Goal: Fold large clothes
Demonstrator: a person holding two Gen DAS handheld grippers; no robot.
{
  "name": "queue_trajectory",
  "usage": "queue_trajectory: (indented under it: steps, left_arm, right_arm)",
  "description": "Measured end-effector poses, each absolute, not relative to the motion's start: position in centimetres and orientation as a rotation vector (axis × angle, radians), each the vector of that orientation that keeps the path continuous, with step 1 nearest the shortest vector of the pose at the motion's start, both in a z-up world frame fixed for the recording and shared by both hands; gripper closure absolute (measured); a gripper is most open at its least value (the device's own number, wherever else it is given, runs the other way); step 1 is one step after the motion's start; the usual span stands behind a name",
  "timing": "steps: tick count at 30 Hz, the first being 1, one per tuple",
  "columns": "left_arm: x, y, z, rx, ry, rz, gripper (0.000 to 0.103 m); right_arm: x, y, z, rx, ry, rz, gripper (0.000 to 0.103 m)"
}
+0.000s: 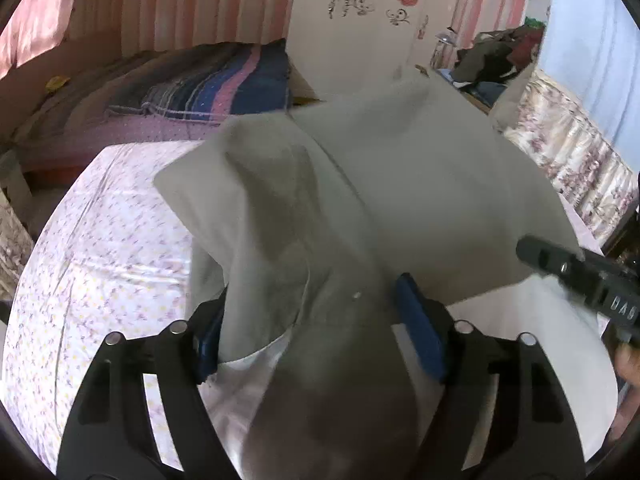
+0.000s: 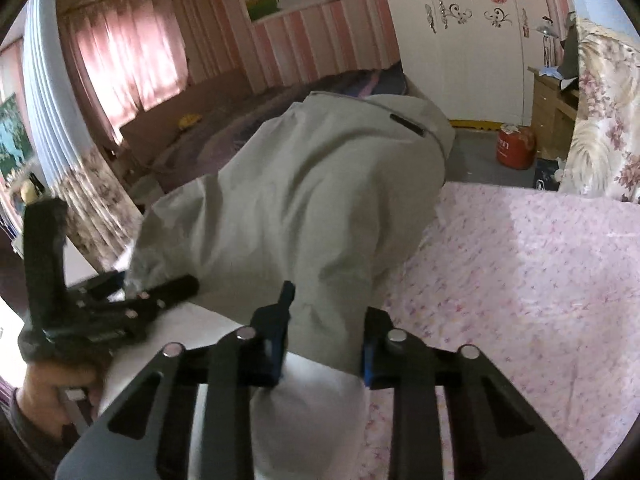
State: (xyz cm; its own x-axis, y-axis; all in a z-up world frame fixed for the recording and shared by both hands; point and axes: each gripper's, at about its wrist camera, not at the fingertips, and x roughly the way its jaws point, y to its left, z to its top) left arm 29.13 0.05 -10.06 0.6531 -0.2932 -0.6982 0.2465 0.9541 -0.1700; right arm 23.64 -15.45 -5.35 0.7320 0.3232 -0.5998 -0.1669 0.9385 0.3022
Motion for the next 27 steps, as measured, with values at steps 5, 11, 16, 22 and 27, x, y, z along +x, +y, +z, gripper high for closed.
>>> queue_trajectory:
  steps: [5, 11, 16, 22, 27]
  left_arm:
    - [27.8, -5.9, -8.5, -0.121, 0.782, -0.373, 0.026]
    - [27.5, -16.5, -9.0, -0.170, 0.783, -0.455, 0.013]
    - [27.4, -21.7, -9.9, -0.084, 0.761, -0.426, 0.005]
    - [26.5, -18.4, -9.5, -0.102, 0.773, -0.380, 0.004]
    - [19.8, -13.1, -4.8, 0.028, 0.558, -0.260, 0.003]
  right_arm:
    - [22.6, -21.4, -3.2, 0.210, 0.697, 0.231, 0.078]
    - [21.5, -32.1, -3.9, 0.173, 0.761, 0.123, 0.077]
    - [21.3, -35.5, -6.6, 0.222, 0.771, 0.076, 0.064]
    - [18.3, -32.0, -5.2, 0.093, 0.666, -0.108, 0.013]
    - [9.9, -30.0, -1.7, 0.153, 0.525, -0.207, 0.004]
